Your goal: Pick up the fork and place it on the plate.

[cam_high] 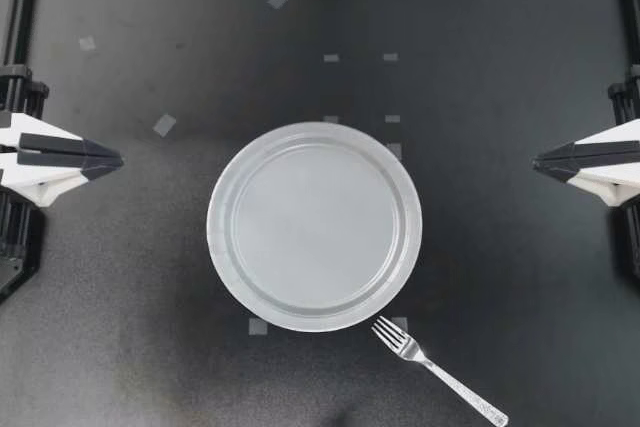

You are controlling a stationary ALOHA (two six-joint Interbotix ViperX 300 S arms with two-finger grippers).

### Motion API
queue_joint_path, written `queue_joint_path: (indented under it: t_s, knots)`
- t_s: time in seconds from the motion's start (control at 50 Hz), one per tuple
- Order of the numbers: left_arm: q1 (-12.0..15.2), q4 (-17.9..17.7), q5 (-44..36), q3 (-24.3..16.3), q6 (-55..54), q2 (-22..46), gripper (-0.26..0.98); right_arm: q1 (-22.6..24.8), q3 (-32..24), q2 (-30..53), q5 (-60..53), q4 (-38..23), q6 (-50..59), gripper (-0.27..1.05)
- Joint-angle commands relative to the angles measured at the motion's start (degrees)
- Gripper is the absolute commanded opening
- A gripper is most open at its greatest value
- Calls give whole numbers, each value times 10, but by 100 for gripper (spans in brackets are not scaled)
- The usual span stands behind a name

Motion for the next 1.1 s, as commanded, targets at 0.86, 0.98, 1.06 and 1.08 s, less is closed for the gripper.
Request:
queue_joint_path:
  t_s: [0.86, 0.98, 1.06, 1.08]
  knots:
    - [13, -57, 67, -44, -10, 82, 72, 128, -181, 231, 490, 178, 424, 49]
    - [13, -57, 47, -29, -7, 83, 65, 150, -183, 294, 480, 176, 439, 50]
    - [13, -56, 42, -26, -7, 82, 64, 158, -185, 349, 476, 172, 435, 50]
    - [13, -56, 42, -26, -6, 82, 64, 160, -187, 362, 475, 171, 433, 50]
